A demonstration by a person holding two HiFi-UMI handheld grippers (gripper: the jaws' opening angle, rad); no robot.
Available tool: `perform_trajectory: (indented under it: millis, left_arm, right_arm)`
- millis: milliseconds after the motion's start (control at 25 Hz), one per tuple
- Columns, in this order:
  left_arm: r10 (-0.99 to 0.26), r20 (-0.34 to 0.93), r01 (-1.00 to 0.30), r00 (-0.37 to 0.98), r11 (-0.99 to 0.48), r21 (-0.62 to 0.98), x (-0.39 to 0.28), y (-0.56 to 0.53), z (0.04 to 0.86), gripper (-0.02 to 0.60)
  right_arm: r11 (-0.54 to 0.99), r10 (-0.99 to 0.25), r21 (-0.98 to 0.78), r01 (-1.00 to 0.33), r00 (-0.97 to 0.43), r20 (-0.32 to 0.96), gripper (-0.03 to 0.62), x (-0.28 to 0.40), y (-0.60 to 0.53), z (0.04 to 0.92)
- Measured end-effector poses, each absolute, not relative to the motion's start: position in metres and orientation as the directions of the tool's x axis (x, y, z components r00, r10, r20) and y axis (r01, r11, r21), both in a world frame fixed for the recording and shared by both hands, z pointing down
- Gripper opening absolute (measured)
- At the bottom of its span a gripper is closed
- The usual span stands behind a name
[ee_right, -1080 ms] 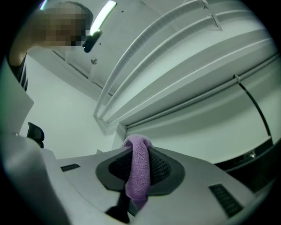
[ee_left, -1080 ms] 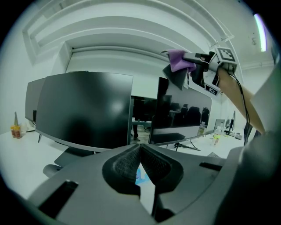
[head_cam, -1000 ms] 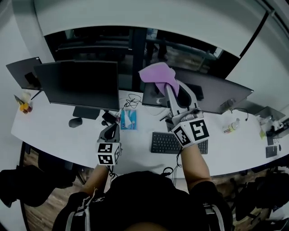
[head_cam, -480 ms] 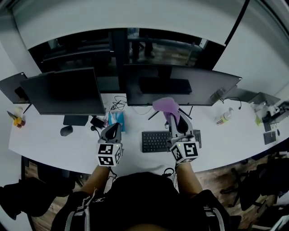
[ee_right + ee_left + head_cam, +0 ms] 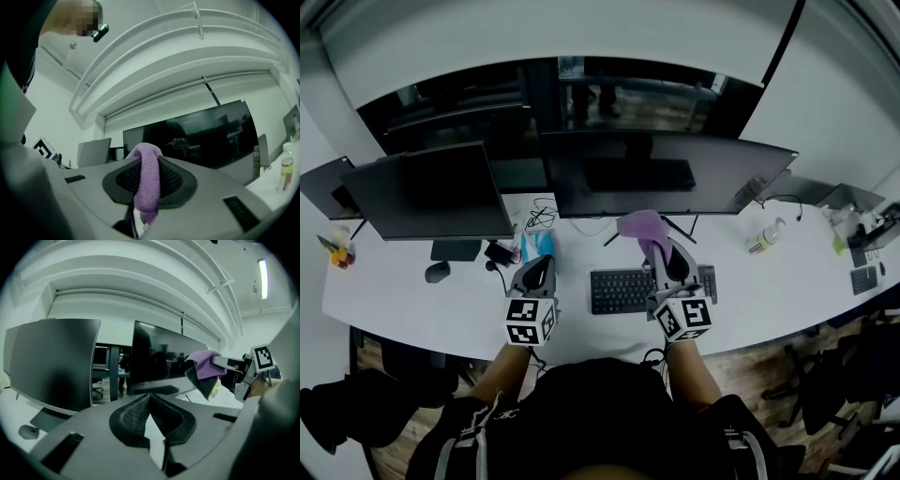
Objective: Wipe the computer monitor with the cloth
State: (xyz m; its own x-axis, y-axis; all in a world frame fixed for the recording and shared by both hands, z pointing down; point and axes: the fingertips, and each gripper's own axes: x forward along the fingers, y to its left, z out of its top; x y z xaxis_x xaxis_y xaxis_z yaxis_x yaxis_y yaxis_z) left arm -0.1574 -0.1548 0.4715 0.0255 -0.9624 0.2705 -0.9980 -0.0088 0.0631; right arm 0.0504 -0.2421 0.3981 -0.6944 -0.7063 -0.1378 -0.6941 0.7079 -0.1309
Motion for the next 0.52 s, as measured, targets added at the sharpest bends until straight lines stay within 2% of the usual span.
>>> perform_trajectory:
  millis: [520]
  left_arm:
    - [-0.969,0.246,-0.998,0.006,0.009,0.059,-0.152,-0.149,0.457,0.014]
  right_arm:
    - [0.705,-0.709,-0.133,-0.697,-0.693,-0.127,0.083,0.058,-0.240,0.398]
